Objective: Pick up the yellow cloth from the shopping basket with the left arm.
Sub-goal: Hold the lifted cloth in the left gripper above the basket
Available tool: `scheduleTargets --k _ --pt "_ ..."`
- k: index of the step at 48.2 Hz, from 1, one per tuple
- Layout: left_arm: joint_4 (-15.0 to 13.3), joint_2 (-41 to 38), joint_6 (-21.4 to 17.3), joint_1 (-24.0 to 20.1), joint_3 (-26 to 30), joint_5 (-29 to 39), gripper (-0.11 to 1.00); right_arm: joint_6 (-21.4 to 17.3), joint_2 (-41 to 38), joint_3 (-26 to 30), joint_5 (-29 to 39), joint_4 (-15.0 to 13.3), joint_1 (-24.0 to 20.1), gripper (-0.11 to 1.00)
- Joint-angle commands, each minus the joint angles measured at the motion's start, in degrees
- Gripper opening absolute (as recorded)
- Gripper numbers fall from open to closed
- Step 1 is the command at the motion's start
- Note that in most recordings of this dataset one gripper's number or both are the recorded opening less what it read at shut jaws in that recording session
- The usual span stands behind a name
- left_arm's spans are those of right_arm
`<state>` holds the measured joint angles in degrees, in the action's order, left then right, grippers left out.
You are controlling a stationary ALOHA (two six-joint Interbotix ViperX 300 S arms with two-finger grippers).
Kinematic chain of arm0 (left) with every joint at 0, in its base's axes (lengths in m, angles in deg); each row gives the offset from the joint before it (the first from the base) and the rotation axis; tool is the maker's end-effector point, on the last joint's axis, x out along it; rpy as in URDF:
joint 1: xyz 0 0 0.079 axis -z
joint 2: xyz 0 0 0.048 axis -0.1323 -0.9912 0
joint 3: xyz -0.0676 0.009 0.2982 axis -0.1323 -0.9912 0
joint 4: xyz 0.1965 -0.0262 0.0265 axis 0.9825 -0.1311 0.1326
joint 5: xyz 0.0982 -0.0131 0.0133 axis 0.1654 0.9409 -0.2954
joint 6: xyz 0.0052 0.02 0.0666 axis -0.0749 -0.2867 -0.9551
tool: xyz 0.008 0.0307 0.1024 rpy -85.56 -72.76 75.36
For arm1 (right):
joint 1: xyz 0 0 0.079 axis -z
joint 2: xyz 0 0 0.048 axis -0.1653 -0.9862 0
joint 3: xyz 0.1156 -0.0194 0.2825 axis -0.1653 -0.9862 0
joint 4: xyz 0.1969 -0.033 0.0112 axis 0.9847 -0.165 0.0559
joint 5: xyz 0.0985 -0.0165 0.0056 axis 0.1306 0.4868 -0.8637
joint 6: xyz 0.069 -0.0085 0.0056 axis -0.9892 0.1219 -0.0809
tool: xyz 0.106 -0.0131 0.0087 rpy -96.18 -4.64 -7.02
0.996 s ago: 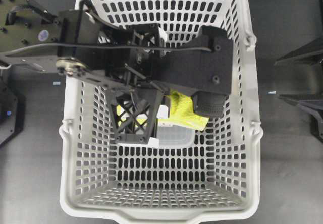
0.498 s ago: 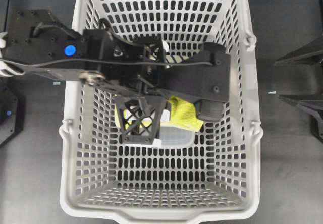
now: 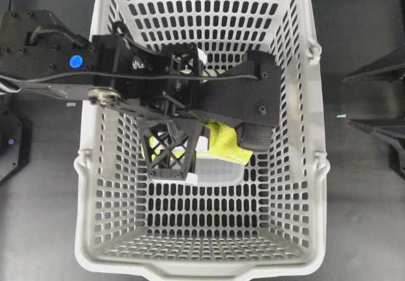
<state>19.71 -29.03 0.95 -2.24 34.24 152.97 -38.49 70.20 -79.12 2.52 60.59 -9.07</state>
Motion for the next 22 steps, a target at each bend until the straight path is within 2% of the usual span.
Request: scheduleTargets --k 1,22 --pt "0.18 1.85 -0.09 0.00 0.44 -0.35 0.17 -0.09 -0.26 0.53 -0.62 0.18 0.09 0.78" --pt "0.18 1.76 -0.09 -0.18 0.35 -0.35 0.17 -0.09 0.70 -0.18 -0.62 0.18 0.09 0.78"
